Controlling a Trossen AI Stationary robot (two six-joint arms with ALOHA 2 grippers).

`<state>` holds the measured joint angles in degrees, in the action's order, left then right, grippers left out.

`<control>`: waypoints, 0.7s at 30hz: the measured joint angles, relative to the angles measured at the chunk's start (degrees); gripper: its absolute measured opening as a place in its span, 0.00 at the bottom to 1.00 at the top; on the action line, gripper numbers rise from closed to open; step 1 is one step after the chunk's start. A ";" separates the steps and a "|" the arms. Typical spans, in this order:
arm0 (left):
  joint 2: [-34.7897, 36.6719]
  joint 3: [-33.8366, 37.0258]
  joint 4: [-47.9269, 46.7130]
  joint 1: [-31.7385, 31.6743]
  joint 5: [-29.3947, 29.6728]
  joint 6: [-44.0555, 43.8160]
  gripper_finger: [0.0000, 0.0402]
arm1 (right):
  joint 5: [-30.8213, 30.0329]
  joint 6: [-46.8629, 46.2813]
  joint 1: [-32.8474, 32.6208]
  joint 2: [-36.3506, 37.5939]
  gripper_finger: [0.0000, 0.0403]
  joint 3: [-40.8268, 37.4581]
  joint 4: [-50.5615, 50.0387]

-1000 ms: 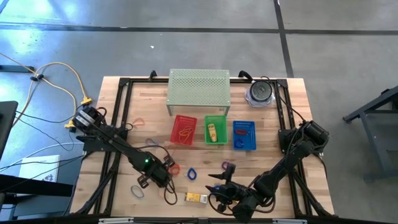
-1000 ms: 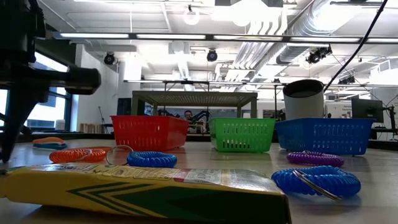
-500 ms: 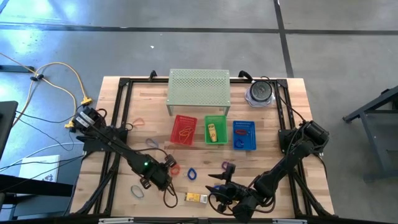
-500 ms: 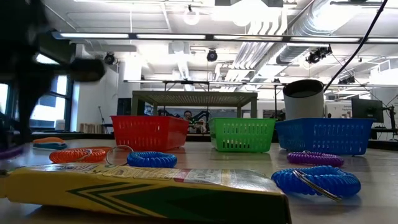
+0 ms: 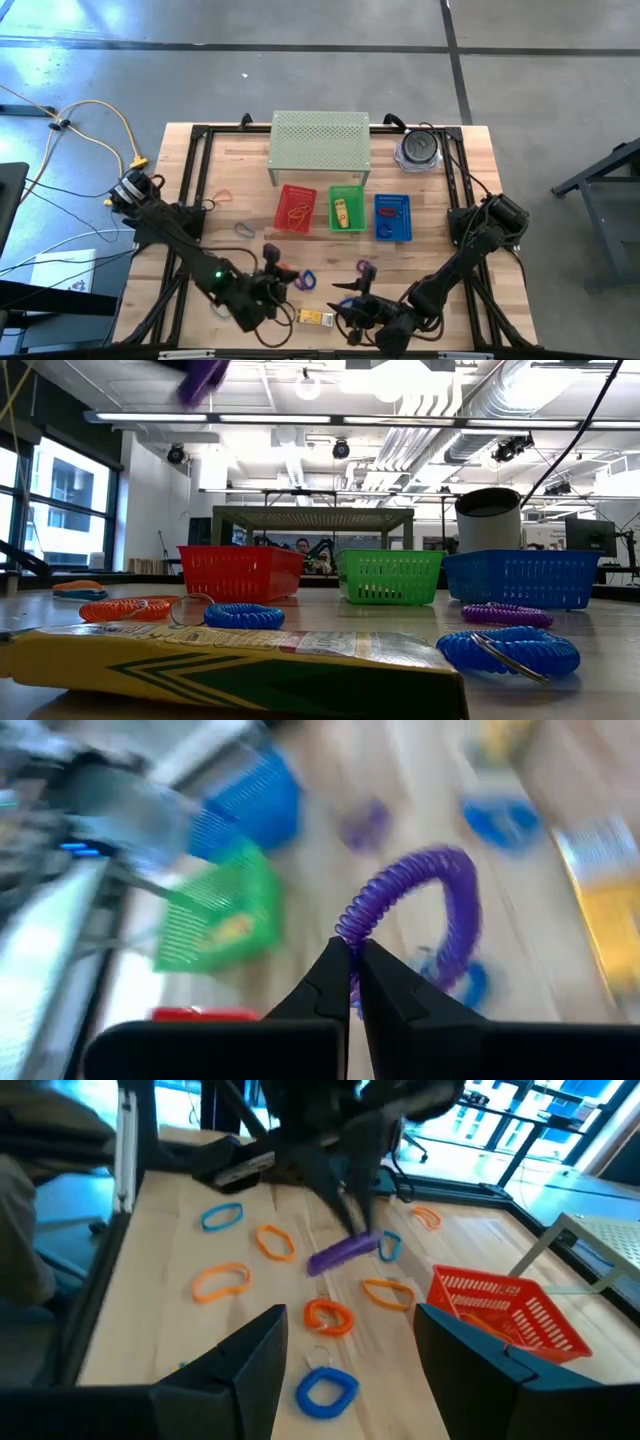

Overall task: Pick & Place Office Desk Supplies
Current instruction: Put the left purple spring keychain into the blue bin

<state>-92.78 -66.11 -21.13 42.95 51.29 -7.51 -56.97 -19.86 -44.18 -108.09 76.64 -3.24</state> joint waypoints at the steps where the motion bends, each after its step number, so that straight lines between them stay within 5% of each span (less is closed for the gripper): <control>1: 0.00 0.00 2.11 0.36 2.47 -0.78 0.00 | -0.05 -0.05 0.04 0.00 0.51 -0.01 0.71; 10: -0.68 -0.02 16.50 1.15 16.73 0.30 0.00 | -0.04 -4.13 3.08 0.00 0.51 0.00 8.94; 21: -4.19 -0.02 23.73 -0.47 20.14 7.70 0.00 | 4.00 -5.46 7.50 0.00 0.51 0.00 8.84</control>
<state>-96.97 -66.13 2.59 42.48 71.43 0.19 -52.97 -25.32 -36.68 -108.09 76.64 5.60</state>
